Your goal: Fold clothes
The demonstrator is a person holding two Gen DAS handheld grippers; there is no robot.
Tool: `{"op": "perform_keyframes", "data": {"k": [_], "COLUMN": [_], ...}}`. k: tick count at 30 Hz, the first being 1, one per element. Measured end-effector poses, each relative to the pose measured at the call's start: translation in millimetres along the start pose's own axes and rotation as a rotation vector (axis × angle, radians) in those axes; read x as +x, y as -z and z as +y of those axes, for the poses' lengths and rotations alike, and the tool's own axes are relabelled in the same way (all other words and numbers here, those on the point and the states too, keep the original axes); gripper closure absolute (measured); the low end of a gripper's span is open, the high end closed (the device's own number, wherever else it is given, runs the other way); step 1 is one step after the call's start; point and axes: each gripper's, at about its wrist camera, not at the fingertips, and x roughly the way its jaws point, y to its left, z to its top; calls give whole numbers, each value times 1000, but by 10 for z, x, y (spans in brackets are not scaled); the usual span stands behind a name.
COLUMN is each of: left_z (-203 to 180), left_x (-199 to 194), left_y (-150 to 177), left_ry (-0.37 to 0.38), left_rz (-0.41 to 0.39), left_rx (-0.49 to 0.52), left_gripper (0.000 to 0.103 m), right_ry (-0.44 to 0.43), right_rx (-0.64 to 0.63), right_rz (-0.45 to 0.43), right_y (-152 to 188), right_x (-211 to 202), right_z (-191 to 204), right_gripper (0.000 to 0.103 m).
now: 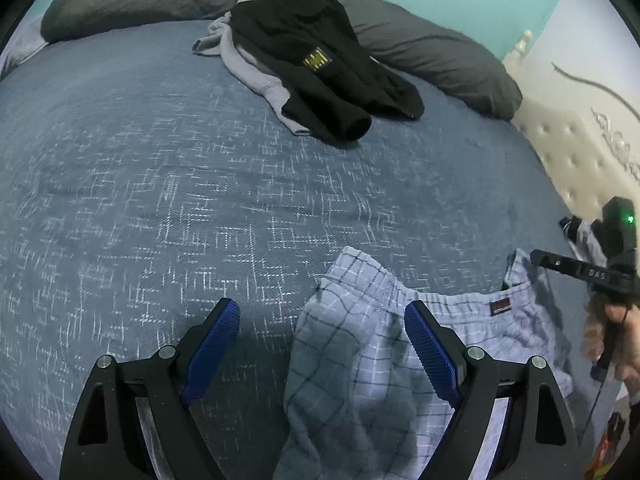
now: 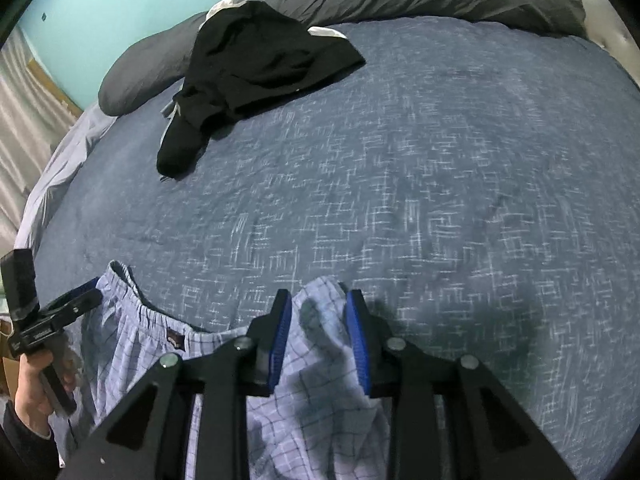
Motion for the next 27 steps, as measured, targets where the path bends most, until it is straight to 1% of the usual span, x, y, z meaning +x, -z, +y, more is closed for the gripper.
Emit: {"op": "perform_keyframes", "data": {"k": [4, 7, 9, 10, 12, 13, 14, 15, 16, 17, 18, 19, 21, 22, 25, 27], "left_z": [-6, -29, -47, -57, -79, -89, -100, -110, -108, -107, -105, -104, -103, -103, -101, -100], "left_x": [38, 54, 73, 86, 113, 127, 140, 153, 160, 167, 173, 155, 120, 103, 50, 15], "left_y": [-26, -58, -72, -75, -80, -83, -86, -89, -90, -91, -92, -91, -89, -88, -84, -82], "left_ry": [-1, -15, -17, -14, -8, -5, -2, 1, 12, 23, 33, 33, 33, 34, 34, 34], "left_rz": [9, 17, 25, 30, 40, 45, 50, 55, 58, 60, 63, 60, 53, 49, 39, 32], "left_rx": [20, 43, 56, 61, 72, 78, 83, 88, 83, 77, 71, 70, 69, 68, 66, 65], "left_gripper": [15, 18, 31, 34, 49, 52, 57, 65, 69, 77, 81, 84, 92, 93, 96, 97], "right_ry": [-2, -9, -11, -12, -17, -23, -26, -26, -26, -27, -30, -31, -31, -30, -50, -58], "right_rx": [12, 29, 37, 41, 46, 46, 44, 40, 35, 30, 25, 20, 7, 2, -2, -10], "right_rz": [5, 3, 4, 5, 4, 4, 5, 7, 8, 11, 16, 24, 34, 34, 9, -20], "right_y": [13, 37, 53, 61, 69, 67, 65, 62, 58, 54, 49, 45, 46, 51, 79, 110], "right_x": [25, 29, 33, 33, 24, 21, 21, 28, 38, 51, 73, 101, 145, 157, 134, 60], "right_z": [-19, -52, -76, -88, -100, -107, -108, -102, -91, -80, -68, -54, -27, -17, -17, -9], "right_gripper": [75, 75, 75, 75, 75, 75, 75, 75, 75, 75, 75, 75, 75, 75, 96, 99]}}
